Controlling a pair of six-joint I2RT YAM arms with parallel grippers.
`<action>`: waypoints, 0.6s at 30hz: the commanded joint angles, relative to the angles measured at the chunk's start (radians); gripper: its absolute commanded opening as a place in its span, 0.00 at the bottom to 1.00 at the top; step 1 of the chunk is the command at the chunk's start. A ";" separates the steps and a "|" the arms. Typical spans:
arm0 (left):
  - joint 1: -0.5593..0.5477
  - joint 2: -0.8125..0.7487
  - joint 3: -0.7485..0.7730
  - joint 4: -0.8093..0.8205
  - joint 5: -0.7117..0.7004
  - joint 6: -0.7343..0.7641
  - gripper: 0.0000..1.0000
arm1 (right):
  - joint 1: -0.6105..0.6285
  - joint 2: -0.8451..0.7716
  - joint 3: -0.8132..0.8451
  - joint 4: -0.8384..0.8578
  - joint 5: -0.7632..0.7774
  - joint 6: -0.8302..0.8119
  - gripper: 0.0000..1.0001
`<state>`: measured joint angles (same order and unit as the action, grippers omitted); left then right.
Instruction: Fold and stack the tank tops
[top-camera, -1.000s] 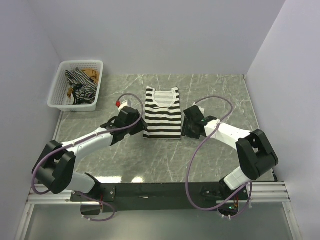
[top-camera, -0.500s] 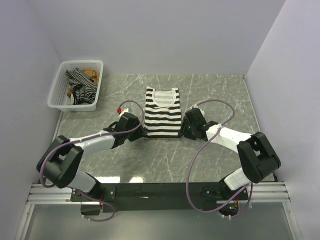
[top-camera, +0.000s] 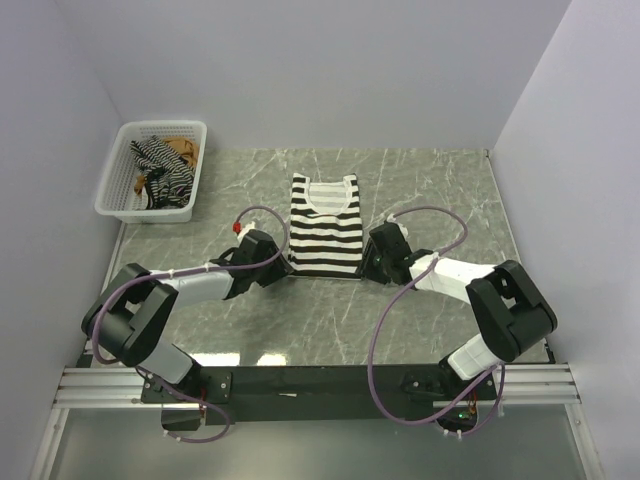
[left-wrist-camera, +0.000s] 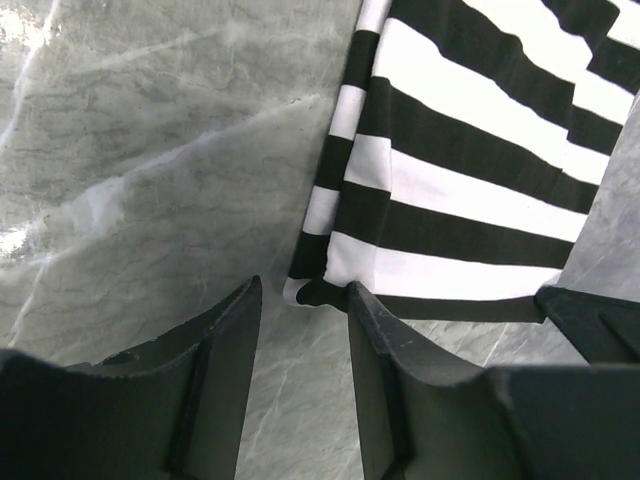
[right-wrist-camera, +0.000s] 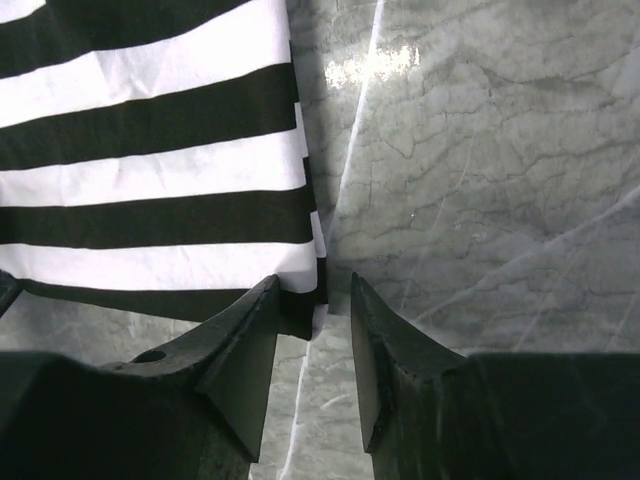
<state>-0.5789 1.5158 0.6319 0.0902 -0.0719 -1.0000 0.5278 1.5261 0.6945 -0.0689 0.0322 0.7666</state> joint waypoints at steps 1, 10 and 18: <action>0.004 0.027 -0.023 0.010 -0.014 -0.015 0.46 | 0.006 0.008 -0.036 0.015 0.002 0.013 0.41; 0.001 0.066 -0.049 0.032 -0.009 -0.045 0.42 | 0.006 0.009 -0.065 0.040 -0.020 0.043 0.34; -0.002 0.086 -0.037 0.029 -0.011 -0.038 0.18 | 0.006 0.022 -0.061 0.046 -0.029 0.042 0.12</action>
<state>-0.5789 1.5703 0.6151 0.1967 -0.0727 -1.0554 0.5278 1.5284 0.6487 0.0135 0.0044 0.8127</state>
